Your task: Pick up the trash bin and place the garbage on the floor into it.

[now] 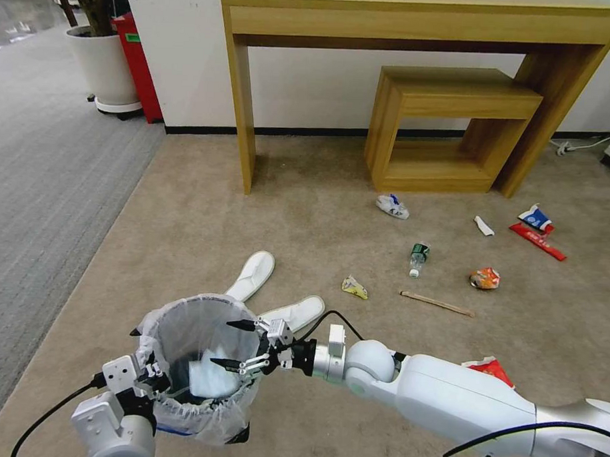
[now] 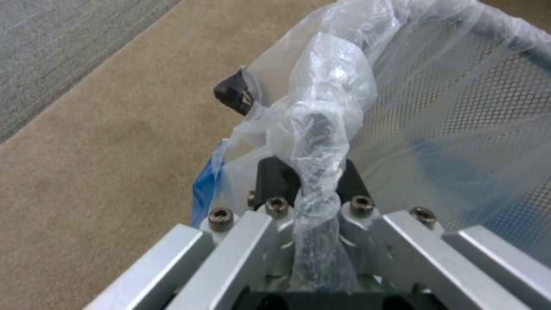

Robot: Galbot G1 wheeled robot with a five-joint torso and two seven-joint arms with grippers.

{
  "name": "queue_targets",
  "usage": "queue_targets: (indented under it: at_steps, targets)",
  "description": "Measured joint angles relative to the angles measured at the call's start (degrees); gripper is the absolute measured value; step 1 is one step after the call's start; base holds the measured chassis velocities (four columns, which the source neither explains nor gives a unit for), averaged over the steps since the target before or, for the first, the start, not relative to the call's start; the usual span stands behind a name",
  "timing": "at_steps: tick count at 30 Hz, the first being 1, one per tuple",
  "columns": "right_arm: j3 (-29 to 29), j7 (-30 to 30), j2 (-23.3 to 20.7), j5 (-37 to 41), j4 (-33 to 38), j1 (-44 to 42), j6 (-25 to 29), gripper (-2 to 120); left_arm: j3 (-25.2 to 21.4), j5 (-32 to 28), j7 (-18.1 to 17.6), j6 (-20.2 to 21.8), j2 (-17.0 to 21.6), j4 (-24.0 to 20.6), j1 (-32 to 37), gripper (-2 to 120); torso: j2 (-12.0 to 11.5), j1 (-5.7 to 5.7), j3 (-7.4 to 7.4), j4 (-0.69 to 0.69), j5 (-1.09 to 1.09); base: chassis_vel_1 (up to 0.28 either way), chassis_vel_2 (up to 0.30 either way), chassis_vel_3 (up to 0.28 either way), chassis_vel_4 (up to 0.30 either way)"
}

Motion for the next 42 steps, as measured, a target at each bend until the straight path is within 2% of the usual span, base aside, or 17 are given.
queue_targets:
  at_steps: [7,16,19,20,22,23,25,26,27,28,30,35,42]
  targets:
    - [1.7,1.7,-0.2,-0.1,1.0,-1.1,-0.1,100,-0.1,0.0,0.0,-0.1,0.0,0.6,-0.3,3,0.0,0.0,0.0,0.0,0.0,0.0,0.0,0.0,0.0]
    - [11.3,6.2,-1.4,1.0,4.8,-5.2,-1.3,100,-1.4,-0.7,0.0,-0.3,0.7,2.0,-1.4,3,0.0,0.0,0.0,0.01,0.0,0.0,0.0,0.0,0.0]
    - [23.2,8.9,-3.7,1.5,7.0,-9.8,-1.6,100,-2.1,-1.4,-0.1,-0.5,1.1,3.2,-2.5,3,0.0,0.0,0.0,0.01,0.0,0.0,0.0,0.0,0.0]
    - [23.2,8.9,-3.7,1.5,7.0,-9.8,-1.6,100,-2.1,-1.4,-0.1,-0.5,1.1,3.2,-2.5,3,0.0,0.0,0.0,0.01,0.0,0.0,0.0,0.0,0.0]
    - [32.1,9.7,-5.6,1.5,8.3,-14.9,-1.3,100,-2.7,-2.6,-0.3,-0.4,1.8,4.1,-4.0,3,0.0,0.0,0.0,0.01,0.0,0.0,0.0,0.0,0.0]
    - [32.1,9.7,-5.6,1.5,8.3,-14.9,-1.3,100,-2.7,-2.6,-0.3,-0.4,1.8,4.1,-4.0,3,0.0,0.0,0.0,0.01,0.0,0.0,0.0,0.0,0.0]
    - [42.4,9.9,-8.1,1.0,10.3,-23.4,-0.9,100,-2.5,-4.0,-0.7,0.2,2.8,5.5,-5.8,3,0.0,0.0,0.0,0.01,0.03,0.0,0.0,0.0,0.0]
    - [47.6,10.0,-9.6,0.9,11.5,-27.8,-0.4,100,-2.2,-4.6,-0.9,0.5,3.3,6.1,-6.7,3,0.0,0.0,0.0,-0.06,-0.01,0.0,0.0,0.0,0.0]
    - [47.6,10.0,-9.6,0.9,11.5,-27.8,-0.4,100,-2.2,-4.6,-0.9,0.5,3.3,6.1,-6.7,3,0.0,0.0,0.0,-0.06,-0.01,0.0,0.0,0.0,0.0]
    - [50.8,10.2,-10.7,0.8,11.9,-30.5,0.3,100,-2.0,-5.1,-0.9,0.6,3.8,6.7,-7.1,3,0.0,0.0,0.0,-0.08,-0.01,0.0,0.0,0.0,0.0]
    - [55.1,10.2,-11.8,0.6,12.0,-33.7,1.9,100,-2.0,-5.7,-1.0,0.6,4.3,7.1,-7.3,3,0.0,0.0,0.0,-0.02,0.01,0.0,0.0,0.0,0.0]
    - [60.2,11.7,-12.5,-1.0,11.5,-37.8,2.3,100,-2.6,-6.5,-1.3,0.6,5.3,7.1,-7.6,3,0.0,0.0,0.0,0.02,0.0,0.0,0.0,0.0,0.0]
    - [62.1,13.3,-12.0,-3.8,10.3,-40.3,1.5,97,-2.7,-7.3,-1.3,0.1,6.1,8.0,-8.2,3,0.0,0.0,0.0,0.0,0.0,0.0,0.0,0.0,0.0]
